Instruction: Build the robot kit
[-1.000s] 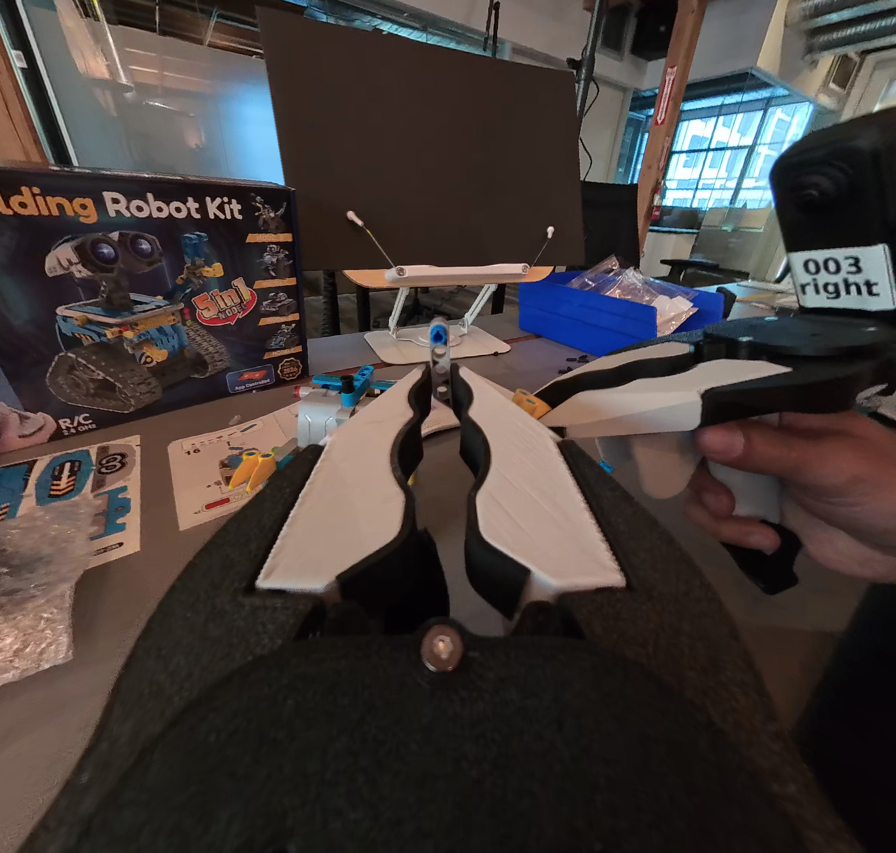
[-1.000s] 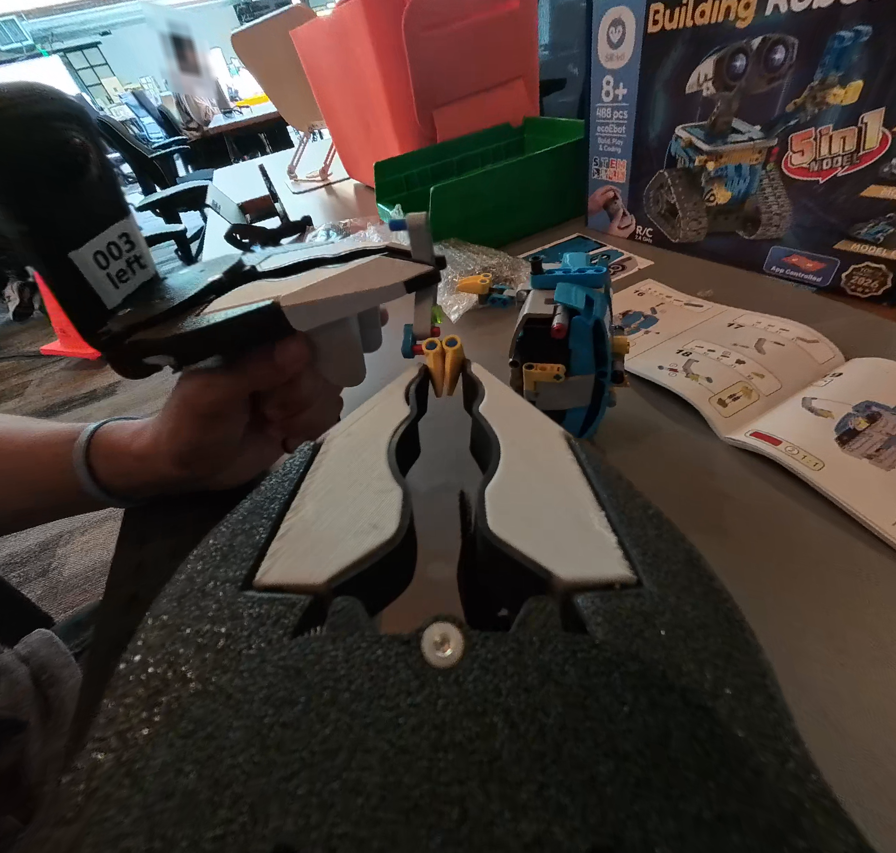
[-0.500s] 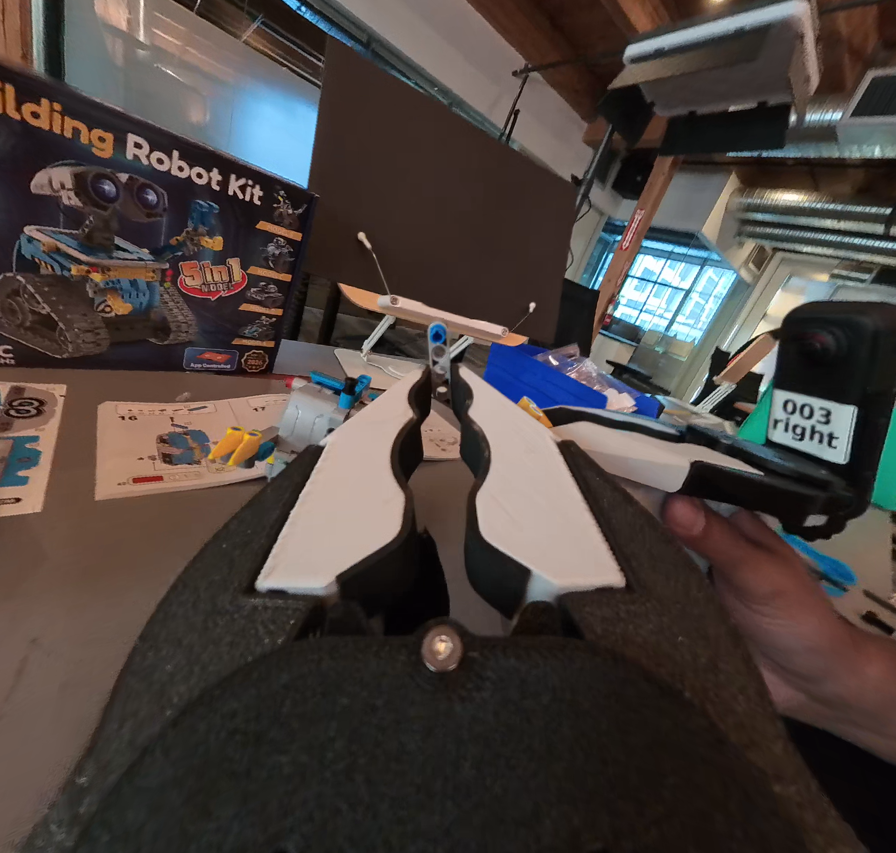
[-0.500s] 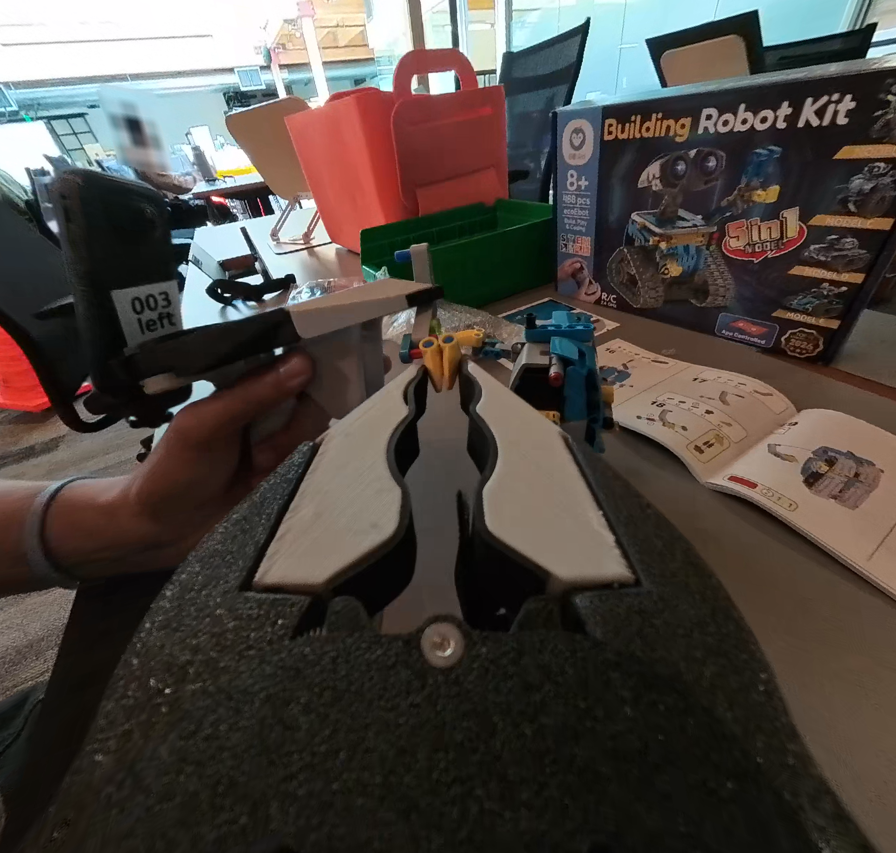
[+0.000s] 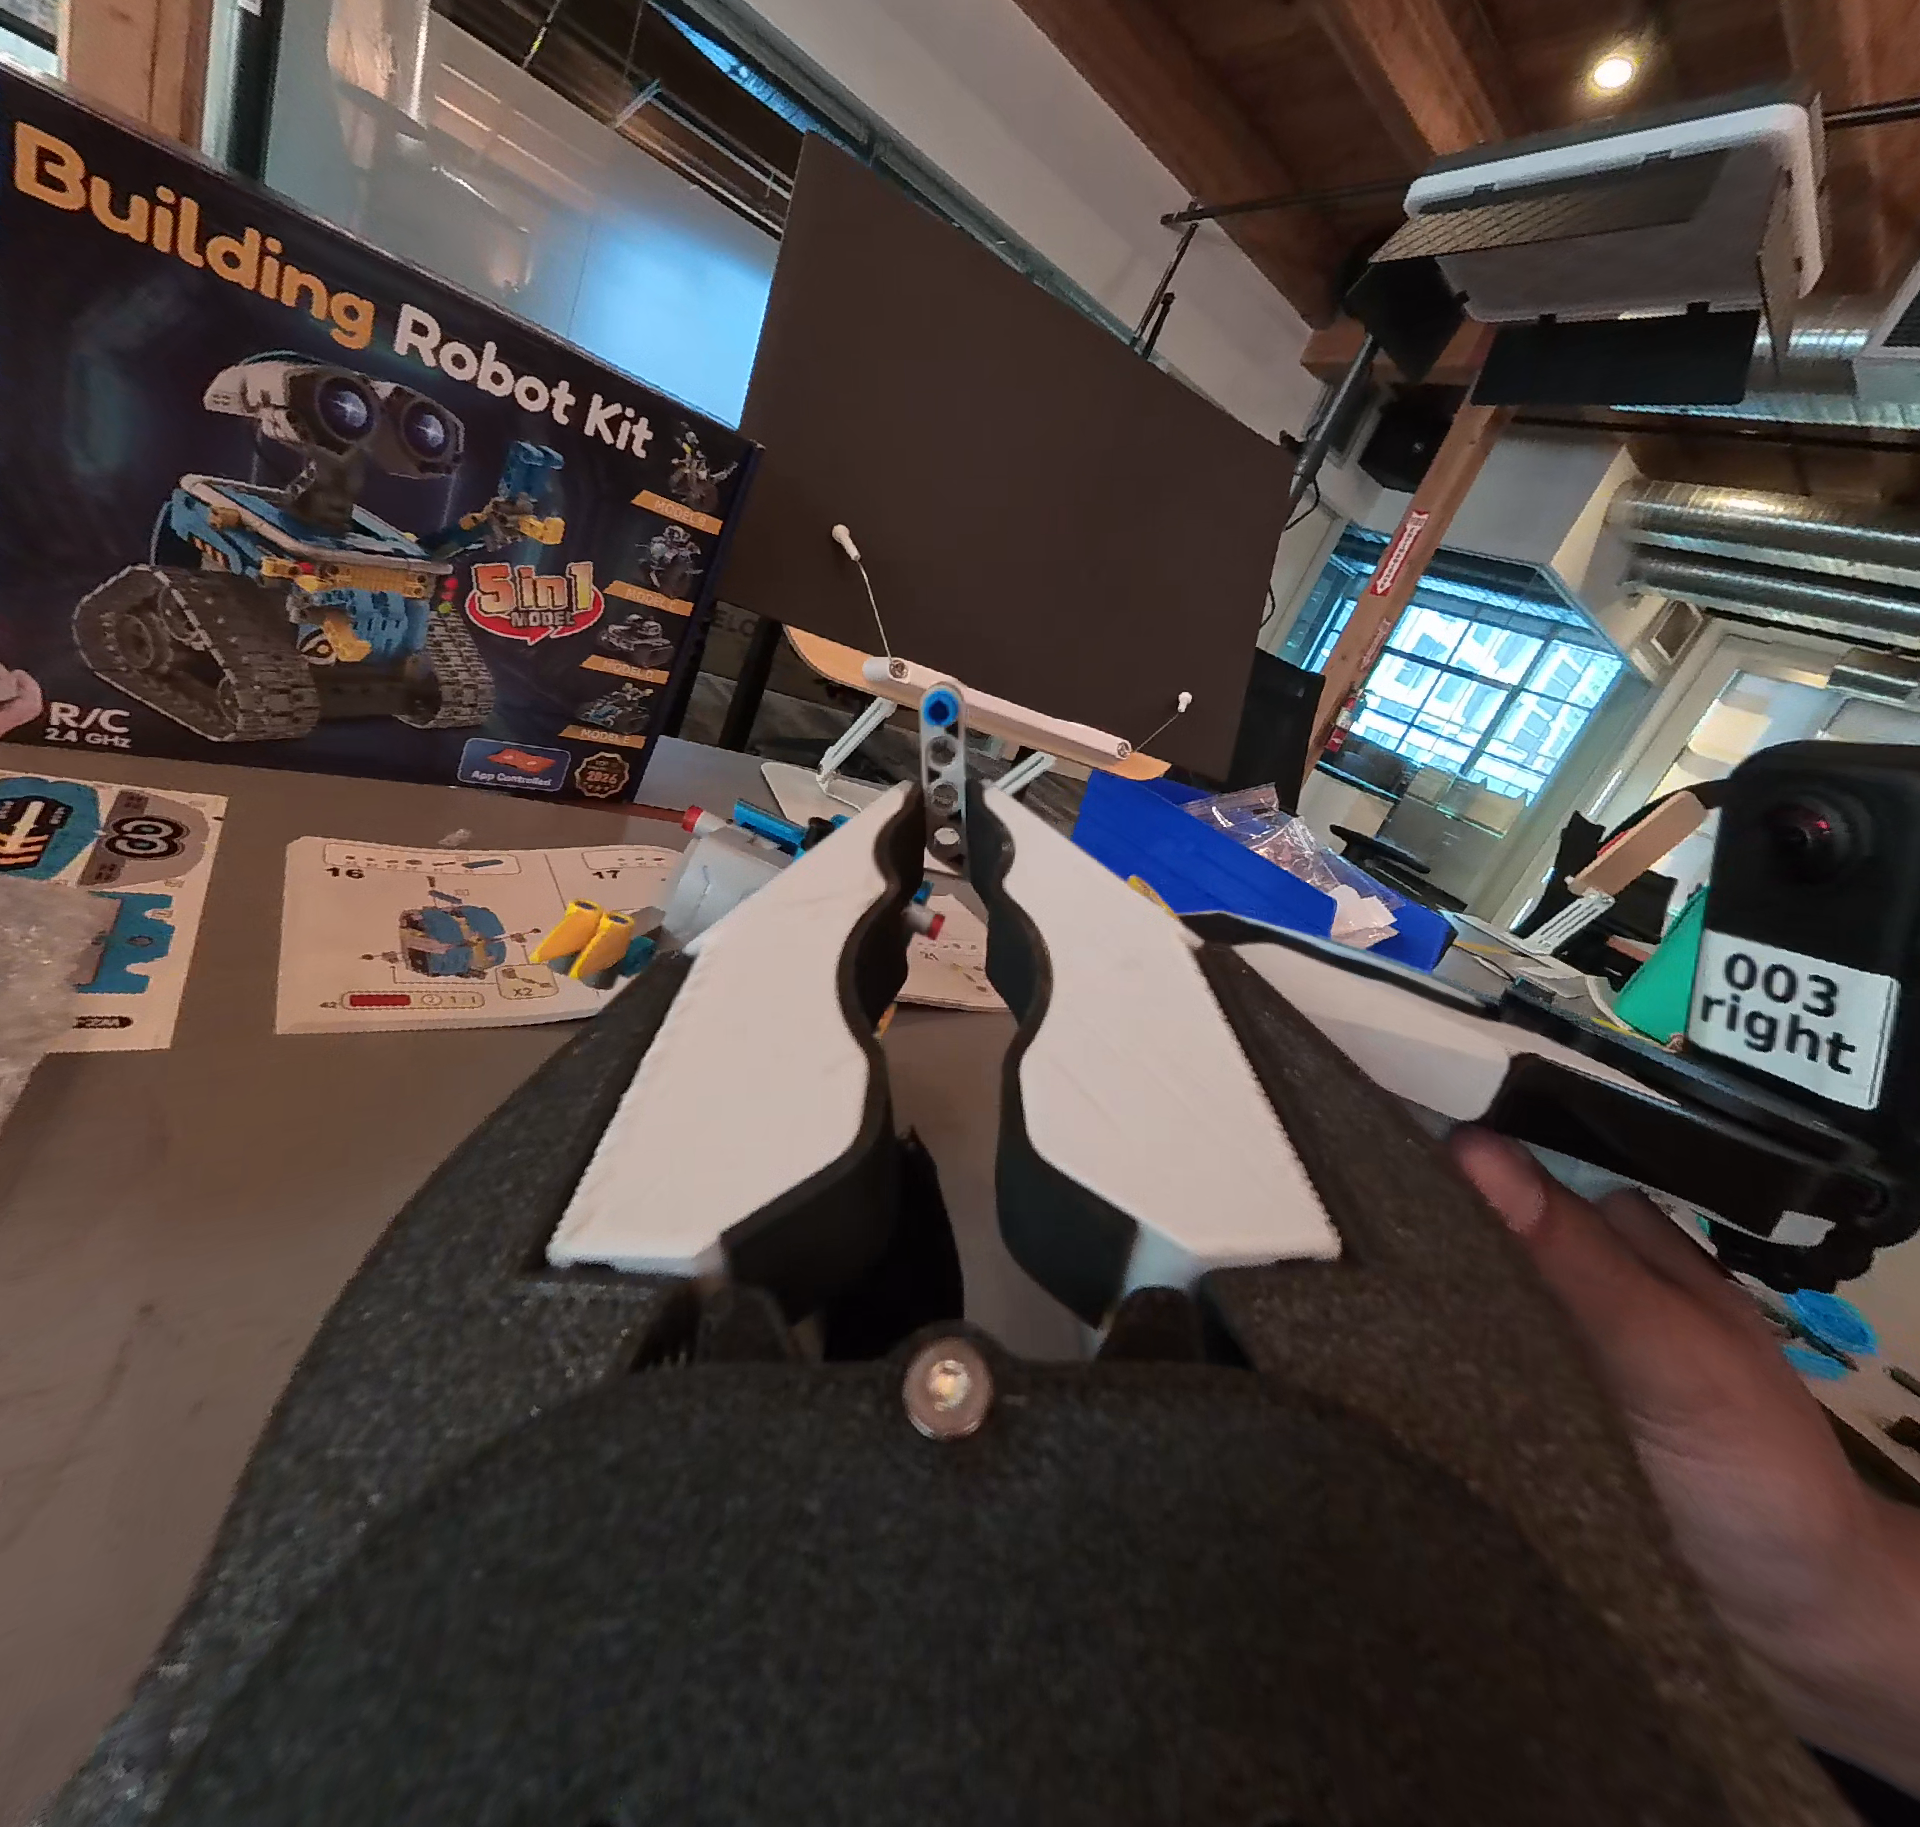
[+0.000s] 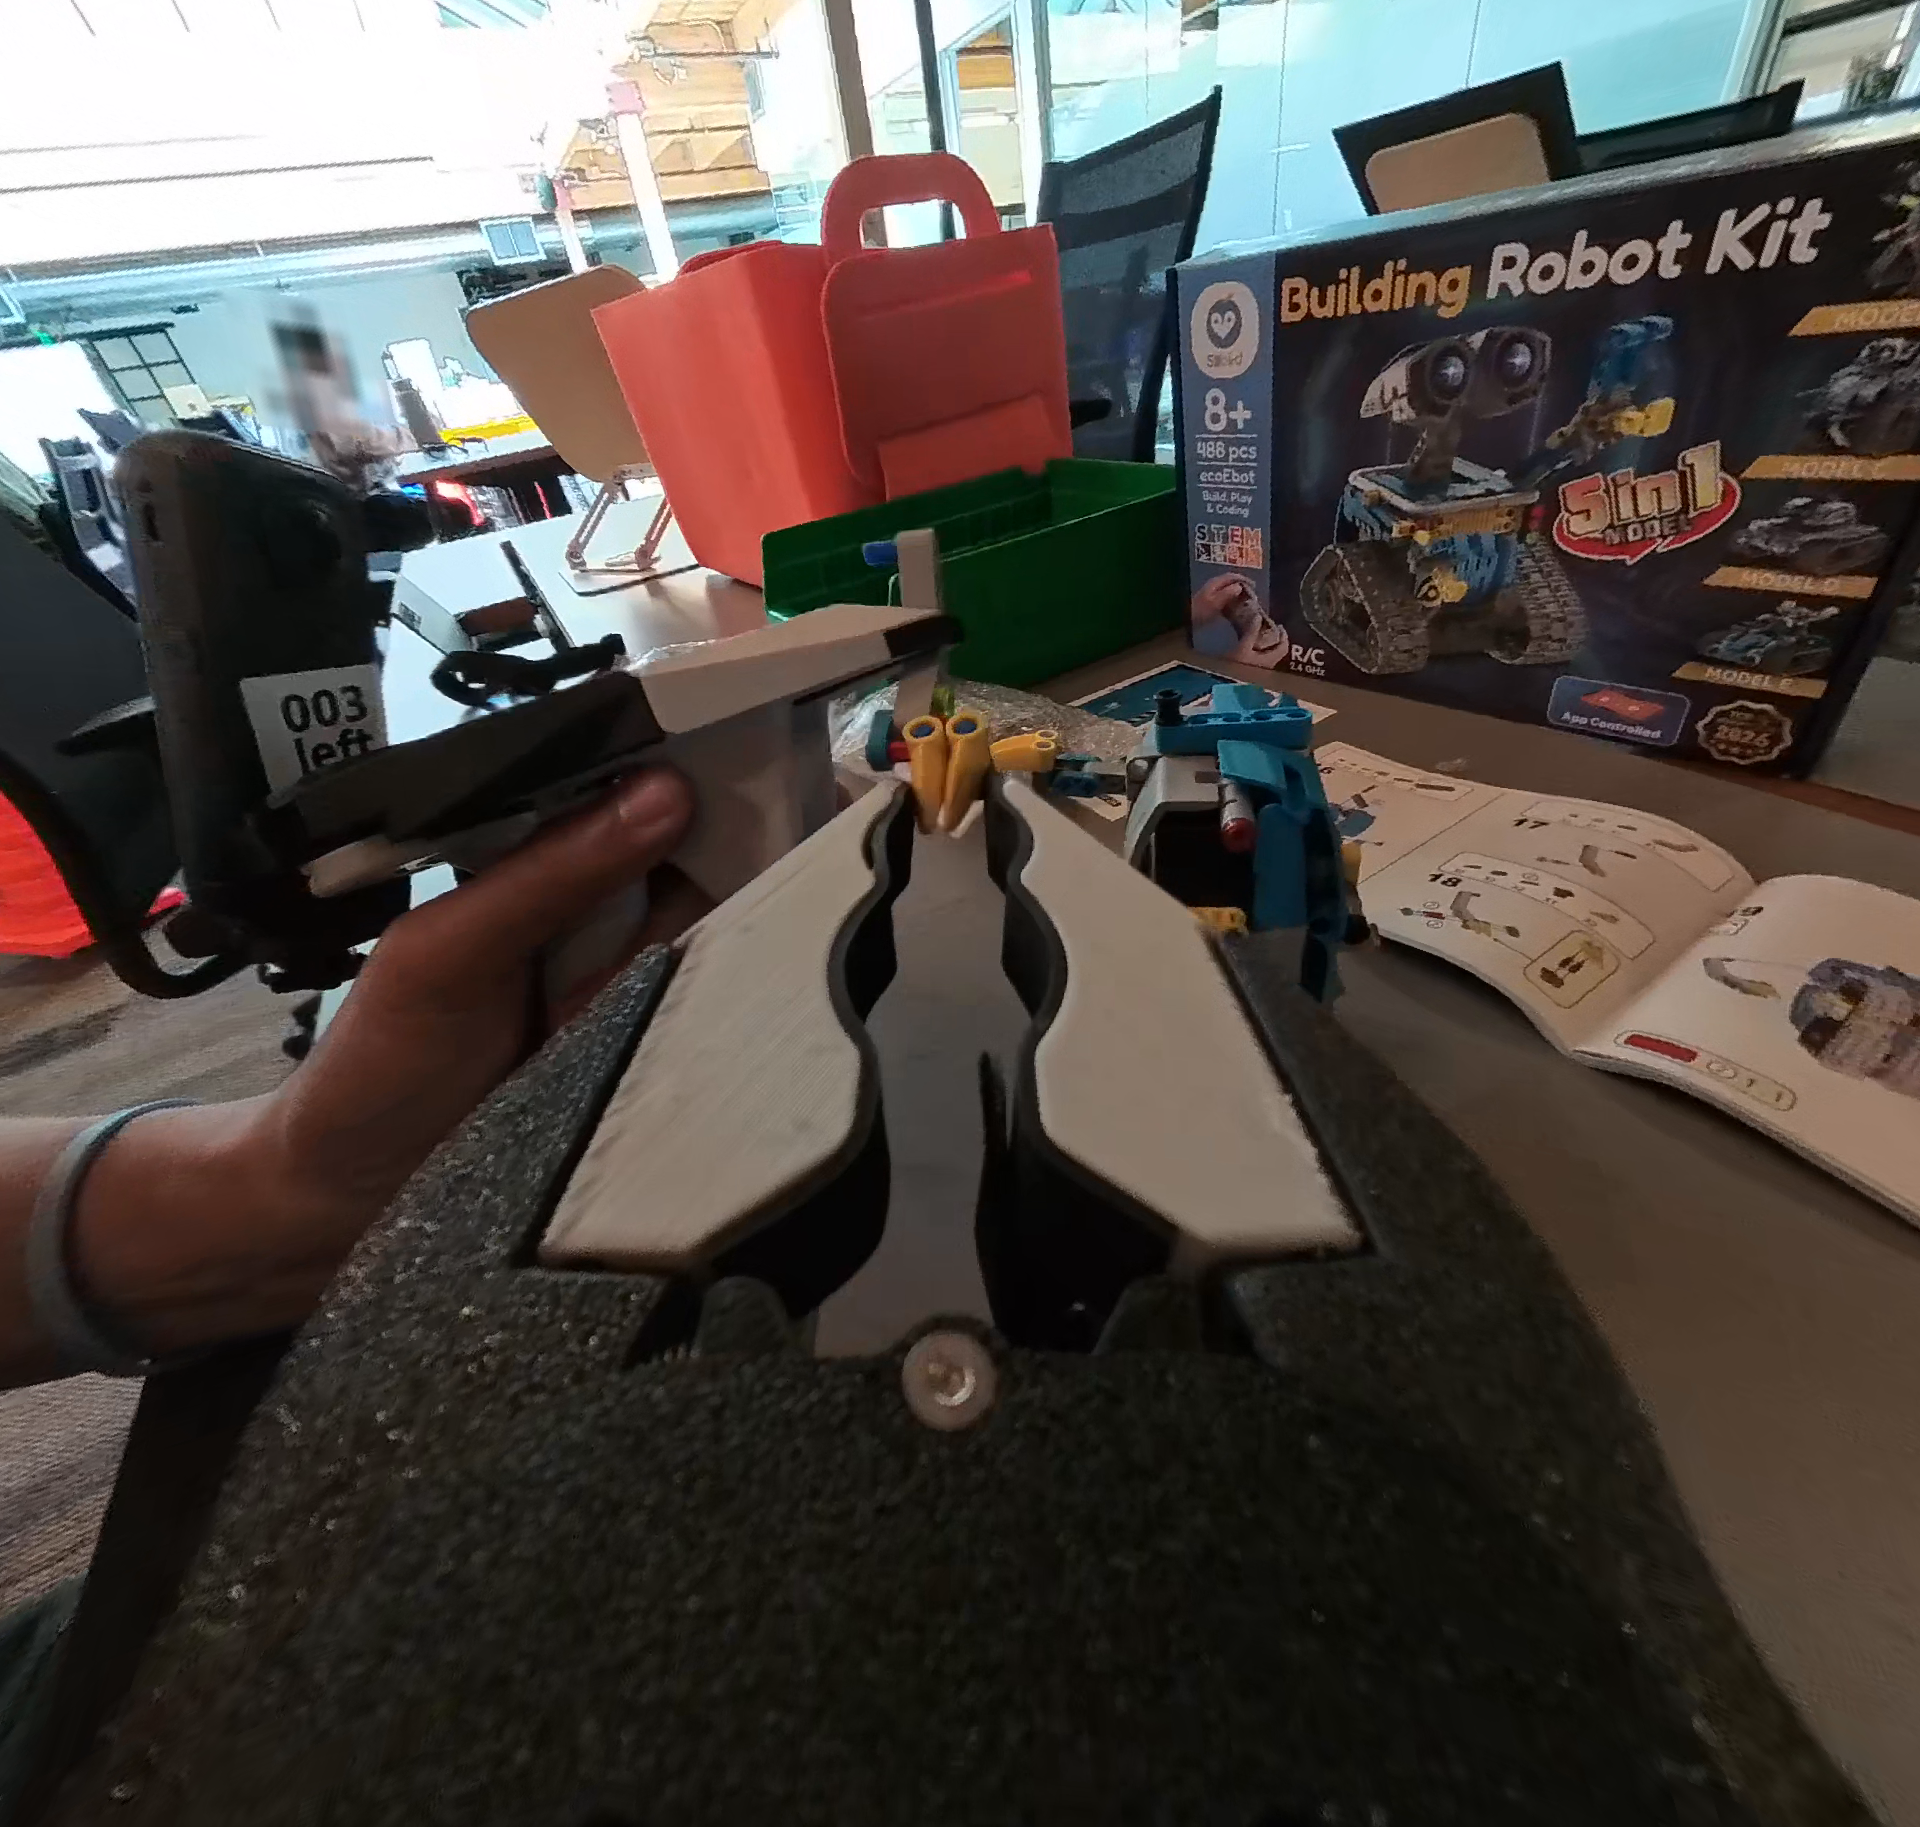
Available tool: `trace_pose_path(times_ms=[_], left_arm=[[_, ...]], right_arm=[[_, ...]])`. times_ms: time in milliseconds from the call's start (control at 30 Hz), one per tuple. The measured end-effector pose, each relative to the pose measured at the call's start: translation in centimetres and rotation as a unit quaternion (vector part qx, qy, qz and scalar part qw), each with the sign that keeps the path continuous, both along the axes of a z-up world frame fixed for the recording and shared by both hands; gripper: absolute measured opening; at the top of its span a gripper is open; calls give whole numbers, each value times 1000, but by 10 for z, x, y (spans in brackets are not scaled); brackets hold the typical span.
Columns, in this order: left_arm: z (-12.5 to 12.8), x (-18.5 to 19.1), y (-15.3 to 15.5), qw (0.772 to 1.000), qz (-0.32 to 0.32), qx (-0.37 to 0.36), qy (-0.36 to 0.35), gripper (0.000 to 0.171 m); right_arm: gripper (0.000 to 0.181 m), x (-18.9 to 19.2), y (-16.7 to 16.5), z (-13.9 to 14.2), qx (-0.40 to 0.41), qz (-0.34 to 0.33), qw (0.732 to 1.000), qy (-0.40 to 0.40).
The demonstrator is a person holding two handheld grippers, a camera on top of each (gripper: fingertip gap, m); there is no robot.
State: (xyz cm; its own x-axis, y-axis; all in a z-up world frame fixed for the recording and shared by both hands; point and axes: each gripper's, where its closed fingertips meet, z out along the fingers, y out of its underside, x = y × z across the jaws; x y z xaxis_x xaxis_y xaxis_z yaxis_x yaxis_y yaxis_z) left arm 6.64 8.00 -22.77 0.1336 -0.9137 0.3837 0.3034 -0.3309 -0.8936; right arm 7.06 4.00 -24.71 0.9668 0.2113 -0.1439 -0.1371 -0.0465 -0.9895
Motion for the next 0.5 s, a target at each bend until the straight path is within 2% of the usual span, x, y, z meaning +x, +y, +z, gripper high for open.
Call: trace_pose_path(times_ms=[200,300,333,400,433,500], left_arm=[[-5,2,-2,1000,-9,8,21,7],[-5,2,-6,999,-23,32,31,7],[-4,2,-8,999,-33,32,27,7],[-2,3,-14,998,-64,26,12,7],[-1,6,-20,996,-90,20,5,7],[3,10,-33,991,-135,14,-15,7]], right_arm=[[12,3,-2,-5,-23,29,999,-3],[12,32,-10,-19,-65,14,995,-71],[12,46,-14,-36,-111,15,988,-107],[12,75,-30,-99,-257,19,949,-183],[12,77,-39,-121,-295,34,935,-195],[12,61,-54,-141,-337,83,922,-170]])
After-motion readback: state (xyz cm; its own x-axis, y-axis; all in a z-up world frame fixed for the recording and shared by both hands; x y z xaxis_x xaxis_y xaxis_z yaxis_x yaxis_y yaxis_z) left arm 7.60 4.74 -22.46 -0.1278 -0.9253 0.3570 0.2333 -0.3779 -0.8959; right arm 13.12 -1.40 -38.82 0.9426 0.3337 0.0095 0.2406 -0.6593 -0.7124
